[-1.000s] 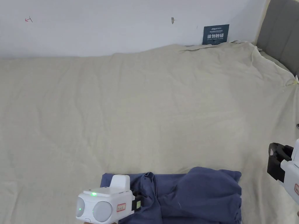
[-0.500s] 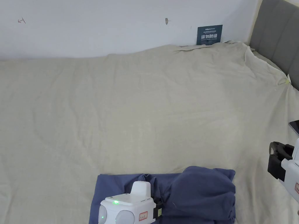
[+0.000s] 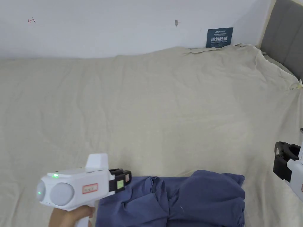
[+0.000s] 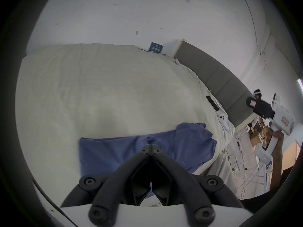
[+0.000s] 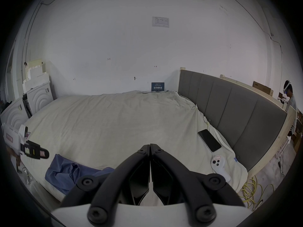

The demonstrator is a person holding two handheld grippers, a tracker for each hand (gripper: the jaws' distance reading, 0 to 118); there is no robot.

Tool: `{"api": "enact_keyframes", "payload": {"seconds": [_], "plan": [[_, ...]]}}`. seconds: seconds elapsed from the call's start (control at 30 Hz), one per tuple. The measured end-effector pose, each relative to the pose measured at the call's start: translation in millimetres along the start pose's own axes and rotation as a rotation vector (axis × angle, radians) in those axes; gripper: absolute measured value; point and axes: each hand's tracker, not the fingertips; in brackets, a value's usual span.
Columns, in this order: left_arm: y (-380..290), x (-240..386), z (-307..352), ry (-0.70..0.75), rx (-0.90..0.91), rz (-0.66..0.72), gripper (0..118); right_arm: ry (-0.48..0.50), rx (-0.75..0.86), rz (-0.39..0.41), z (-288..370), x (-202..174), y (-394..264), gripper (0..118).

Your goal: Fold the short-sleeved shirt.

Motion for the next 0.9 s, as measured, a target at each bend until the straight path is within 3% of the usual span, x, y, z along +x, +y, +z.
{"api": "enact_keyframes", "payload": {"seconds": [0.17,0.27,0.3,0.33,0.43,0.5,0.8,0.9], "plan": [[1.9,-58.3,9.7,-0.029,-0.033,0.134,0,0.006,-0.009,0.01,-3.9,-5.1,-0.1,0],[-3.5,-88.0,4.2,-0.117,-0.075,0.251,1,0.008,-0.019,0.017,-6.4,-7.8,-1.0,0],[-5.9,-95.4,1.4,-0.139,-0.085,0.281,7,0.009,-0.021,0.018,-6.7,-8.4,-1.3,0],[-10.1,-103.8,-2.5,-0.134,-0.092,0.314,22,0.01,-0.023,0.019,-7.2,-9.2,-1.6,0],[-19.1,-117.0,-11.2,-0.129,-0.108,0.341,80,0.011,-0.031,0.022,-8.0,-11.3,-2.6,0],[-23.5,-118.3,-15.7,-0.118,-0.112,0.336,95,0.009,-0.037,0.025,-8.9,-12.0,-3.6,0],[-33.7,-130.0,-50.6,-0.129,-0.238,0.347,93,0.004,-0.059,0.032,-13.3,-12.9,-6.4,0],[-36.2,-125.2,-58.3,-0.135,-0.254,0.338,73,0.0,-0.065,0.035,-14.0,-12.4,-6.8,0]]}}
